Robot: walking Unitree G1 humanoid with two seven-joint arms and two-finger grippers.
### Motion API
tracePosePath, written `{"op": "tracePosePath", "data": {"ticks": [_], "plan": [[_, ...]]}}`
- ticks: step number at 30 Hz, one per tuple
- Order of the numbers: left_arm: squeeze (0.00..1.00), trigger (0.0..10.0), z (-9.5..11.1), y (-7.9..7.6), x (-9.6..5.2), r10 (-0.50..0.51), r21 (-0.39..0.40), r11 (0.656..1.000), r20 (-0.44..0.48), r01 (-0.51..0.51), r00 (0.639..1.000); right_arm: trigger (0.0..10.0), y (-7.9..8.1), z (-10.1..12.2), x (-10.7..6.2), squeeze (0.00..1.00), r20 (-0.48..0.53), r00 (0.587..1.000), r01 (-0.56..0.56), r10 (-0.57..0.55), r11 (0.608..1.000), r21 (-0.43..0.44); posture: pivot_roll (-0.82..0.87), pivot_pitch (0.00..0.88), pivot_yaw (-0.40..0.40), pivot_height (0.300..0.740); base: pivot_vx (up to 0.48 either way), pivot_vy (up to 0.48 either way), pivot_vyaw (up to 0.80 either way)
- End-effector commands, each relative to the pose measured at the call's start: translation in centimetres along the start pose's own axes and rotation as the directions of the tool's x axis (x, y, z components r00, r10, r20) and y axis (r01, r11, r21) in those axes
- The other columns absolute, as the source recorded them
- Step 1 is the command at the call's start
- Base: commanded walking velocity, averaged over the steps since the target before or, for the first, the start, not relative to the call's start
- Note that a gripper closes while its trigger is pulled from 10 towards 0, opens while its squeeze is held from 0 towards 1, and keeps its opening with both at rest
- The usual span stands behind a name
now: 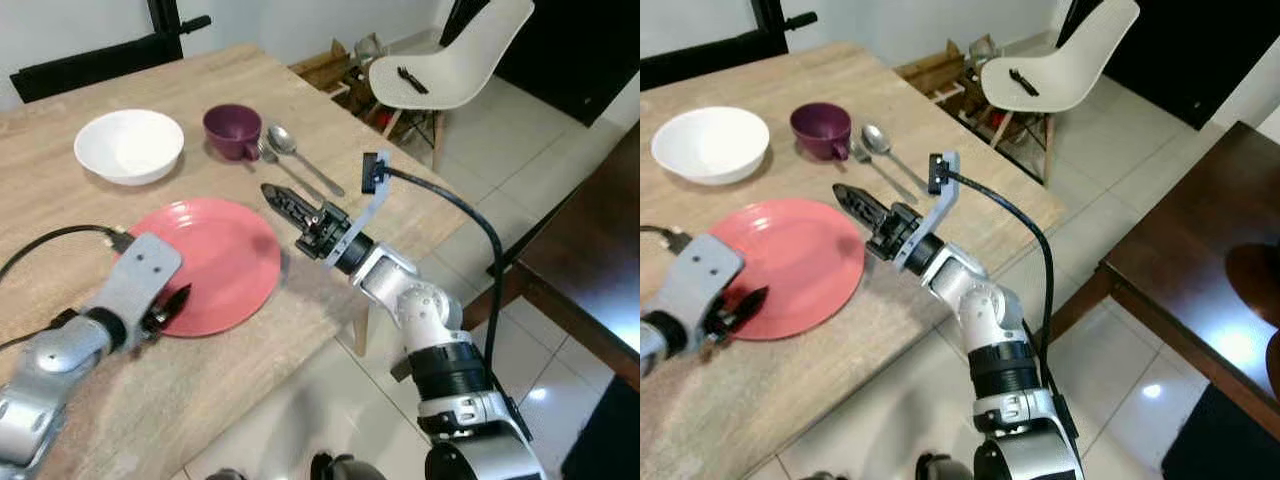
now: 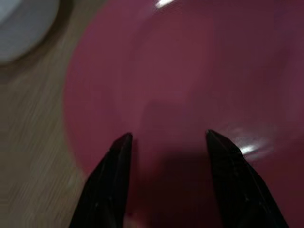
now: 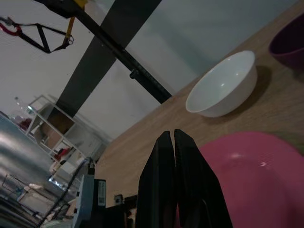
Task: Setting the table
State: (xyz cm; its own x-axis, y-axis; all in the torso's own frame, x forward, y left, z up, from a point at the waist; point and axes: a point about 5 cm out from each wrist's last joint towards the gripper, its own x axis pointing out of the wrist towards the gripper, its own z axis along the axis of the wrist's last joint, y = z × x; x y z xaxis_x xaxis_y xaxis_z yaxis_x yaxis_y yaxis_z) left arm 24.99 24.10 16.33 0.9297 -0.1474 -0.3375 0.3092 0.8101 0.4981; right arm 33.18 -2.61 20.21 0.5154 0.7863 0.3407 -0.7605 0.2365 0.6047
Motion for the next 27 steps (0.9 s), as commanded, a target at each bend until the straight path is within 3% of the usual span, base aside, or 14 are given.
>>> {"op": "tracePosePath", "data": {"ticks": [1,3,7,11,15,17,21,25,27], "plan": [[0.0,10.0,-0.9,0.1,-0.8,-0.012,-0.003,1.0,-0.055,0.012,0.998,10.0,0.7,-1.3,0.6,0.0,0.018,0.999,-0.029,0.028,0.998,0.06,0.08,0.108,-0.023,0.74,0.0,0.0,0.0],[0.0,10.0,-0.9,0.4,-1.5,-0.019,-0.022,1.0,-0.034,0.018,0.999,10.0,0.8,-1.6,0.6,0.0,0.006,0.999,-0.039,0.038,0.996,0.077,0.08,0.108,-0.023,0.74,0.0,0.0,0.0],[0.0,10.0,-1.0,0.5,-1.3,0.001,-0.081,0.997,-0.016,-0.002,1.0,10.0,0.8,-2.1,0.6,0.0,-0.012,0.998,-0.052,0.054,0.992,0.112,0.09,0.113,-0.028,0.74,0.0,0.0,0.0],[0.0,10.0,2.3,2.1,-1.1,0.142,-0.305,0.949,0.204,-0.074,0.969,10.0,2.1,-3.7,0.9,0.0,-0.088,0.985,-0.137,0.15,0.98,0.145,0.08,0.112,-0.035,0.74,0.0,0.0,0.0],[0.0,10.0,3.1,4.0,-1.6,0.228,-0.394,0.911,0.248,-0.117,0.941,10.0,2.8,-4.4,1.3,0.0,-0.113,0.974,-0.175,0.196,0.97,0.17,0.07,0.113,-0.033,0.74,0.0,0.0,0.0],[0.0,10.0,3.0,5.2,-2.0,0.288,-0.449,0.881,0.255,-0.151,0.923,10.0,3.0,-5.2,1.9,0.0,-0.121,0.968,-0.187,0.219,0.955,0.229,0.08,0.113,-0.036,0.74,0.0,0.0,0.0],[0.0,10.0,2.2,4.7,-2.0,0.259,-0.414,0.899,0.241,-0.142,0.936,10.0,2.7,-6.7,2.8,0.0,-0.149,0.97,-0.147,0.195,0.948,0.283,0.08,0.112,-0.039,0.74,0.0,0.0,0.0],[0.0,10.0,0.3,3.1,-2.2,0.205,-0.342,0.93,0.183,-0.133,0.962,10.0,1.9,-7.3,3.1,0.0,-0.173,0.978,-0.068,0.117,0.961,0.269,0.09,0.11,-0.041,0.74,0.0,0.0,0.0],[0.0,10.0,-1.4,2.1,-2.7,0.183,-0.31,0.941,0.121,-0.138,0.976,10.0,1.4,-6.1,2.5,0.0,-0.149,0.984,-0.06,0.094,0.974,0.218,0.09,0.108,-0.037,0.74,0.0,0.0,0.0]]}}
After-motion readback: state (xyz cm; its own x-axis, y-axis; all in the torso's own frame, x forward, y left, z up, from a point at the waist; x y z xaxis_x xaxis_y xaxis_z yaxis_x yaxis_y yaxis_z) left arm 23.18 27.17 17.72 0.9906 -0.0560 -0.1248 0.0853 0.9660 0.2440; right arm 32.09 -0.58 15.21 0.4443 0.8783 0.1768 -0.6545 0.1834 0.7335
